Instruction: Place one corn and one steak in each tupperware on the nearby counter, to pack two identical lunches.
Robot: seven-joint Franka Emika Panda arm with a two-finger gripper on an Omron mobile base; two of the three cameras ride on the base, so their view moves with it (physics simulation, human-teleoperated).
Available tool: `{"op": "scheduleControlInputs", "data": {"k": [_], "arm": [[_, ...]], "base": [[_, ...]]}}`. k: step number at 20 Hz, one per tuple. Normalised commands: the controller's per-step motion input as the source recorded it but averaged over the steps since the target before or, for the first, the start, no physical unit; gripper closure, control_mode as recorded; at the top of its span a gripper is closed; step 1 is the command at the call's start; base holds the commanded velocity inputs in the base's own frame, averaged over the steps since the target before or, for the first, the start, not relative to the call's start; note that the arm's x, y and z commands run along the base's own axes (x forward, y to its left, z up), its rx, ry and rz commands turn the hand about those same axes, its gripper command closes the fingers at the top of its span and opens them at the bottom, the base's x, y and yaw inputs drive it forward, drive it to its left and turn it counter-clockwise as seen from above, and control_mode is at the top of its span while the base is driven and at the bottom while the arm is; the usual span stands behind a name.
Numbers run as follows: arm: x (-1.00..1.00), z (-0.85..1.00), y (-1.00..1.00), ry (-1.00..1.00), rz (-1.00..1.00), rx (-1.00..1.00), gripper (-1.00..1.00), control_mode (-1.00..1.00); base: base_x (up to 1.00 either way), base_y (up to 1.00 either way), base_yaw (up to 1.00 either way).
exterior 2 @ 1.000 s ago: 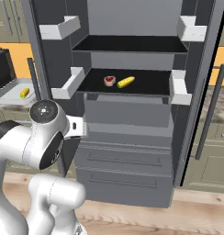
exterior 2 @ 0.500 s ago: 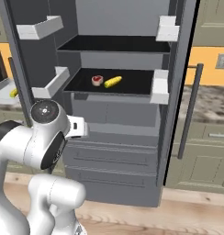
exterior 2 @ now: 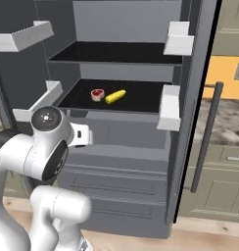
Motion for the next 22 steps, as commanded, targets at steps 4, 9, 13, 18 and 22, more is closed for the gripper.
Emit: {"op": "scheduleControlInputs", "data": {"k": [4, 9, 13, 18, 22], "arm": [[0.00, 0.00, 0.00, 0.00, 0.00, 0.00, -1.00, 1.00], [0.00, 0.00, 0.00, 0.00, 0.00, 0.00, -1.00, 1.00], [0.00, 0.00, 0.00, 0.00, 0.00, 0.00, -1.00, 1.00], [0.00, 0.00, 0.00, 0.00, 0.00, 0.00, -1.00, 1.00], [0.00, 0.00, 0.00, 0.00, 0.00, 0.00, -1.00, 1.00]], "base": [[0.29, -0.46, 0.00], [0.34, -0.33, 0.00], [0.61, -0.14, 0.01], [0.69, 0.00, 0.08], [0.74, 0.00, 0.10]]}}
